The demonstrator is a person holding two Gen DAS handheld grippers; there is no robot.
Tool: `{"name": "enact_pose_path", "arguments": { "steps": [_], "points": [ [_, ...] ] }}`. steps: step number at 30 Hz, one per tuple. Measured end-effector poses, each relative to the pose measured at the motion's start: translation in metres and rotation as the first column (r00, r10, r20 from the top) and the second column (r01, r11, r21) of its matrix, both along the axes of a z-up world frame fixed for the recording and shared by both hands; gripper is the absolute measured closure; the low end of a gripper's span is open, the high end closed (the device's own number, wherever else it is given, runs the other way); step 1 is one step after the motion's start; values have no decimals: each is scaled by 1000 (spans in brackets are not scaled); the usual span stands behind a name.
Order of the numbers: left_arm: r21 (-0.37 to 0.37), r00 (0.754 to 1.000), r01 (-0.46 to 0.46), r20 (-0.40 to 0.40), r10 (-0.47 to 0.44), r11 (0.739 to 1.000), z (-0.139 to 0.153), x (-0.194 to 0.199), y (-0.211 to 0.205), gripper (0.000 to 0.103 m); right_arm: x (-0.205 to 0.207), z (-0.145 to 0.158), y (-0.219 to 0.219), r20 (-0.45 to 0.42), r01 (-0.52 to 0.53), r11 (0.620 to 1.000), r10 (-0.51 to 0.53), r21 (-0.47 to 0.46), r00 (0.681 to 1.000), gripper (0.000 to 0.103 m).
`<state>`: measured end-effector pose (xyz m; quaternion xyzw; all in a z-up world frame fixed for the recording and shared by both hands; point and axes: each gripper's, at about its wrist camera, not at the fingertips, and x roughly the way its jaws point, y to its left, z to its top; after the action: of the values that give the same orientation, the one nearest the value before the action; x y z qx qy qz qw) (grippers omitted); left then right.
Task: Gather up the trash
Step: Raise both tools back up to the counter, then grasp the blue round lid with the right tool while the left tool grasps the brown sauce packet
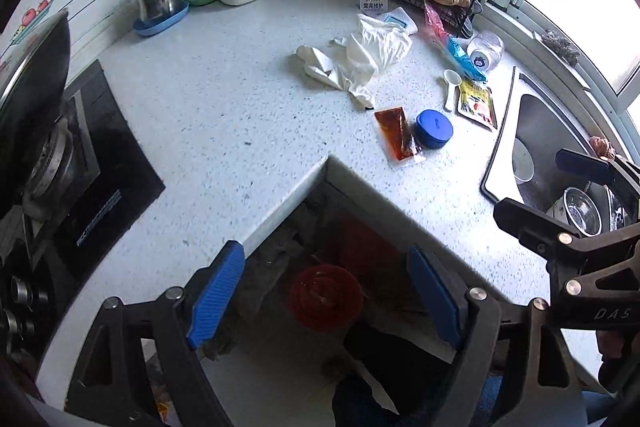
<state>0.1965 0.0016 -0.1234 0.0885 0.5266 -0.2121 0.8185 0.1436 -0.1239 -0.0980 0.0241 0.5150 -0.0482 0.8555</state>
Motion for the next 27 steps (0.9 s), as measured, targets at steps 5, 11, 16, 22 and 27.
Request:
{"name": "enact_pose_path", "arguments": {
  "steps": [5,11,16,22,27],
  "points": [
    [12,1000,11,-27,-11,1000,-9,38,-28,21,35,-4,-29,-26,12,1000,-11,16,1000,1],
    [59,998,4,-61,0,998,-29,73,-50,21,70,-27,-55,-87,2,999,3,49,996,1],
    [95,993,-23,-113,33,995,-52,91,-53,21,92,-53,-59,-156,-45,996,56,77,986,12],
    [139,987,-48,-146,69,989,-70,99,-52,21,108,-84,-54,-227,-94,991,115,98,967,25],
    [149,983,-59,-163,83,987,-76,101,-49,21,110,-87,-45,-208,-130,989,142,68,968,31]
  ]
}}
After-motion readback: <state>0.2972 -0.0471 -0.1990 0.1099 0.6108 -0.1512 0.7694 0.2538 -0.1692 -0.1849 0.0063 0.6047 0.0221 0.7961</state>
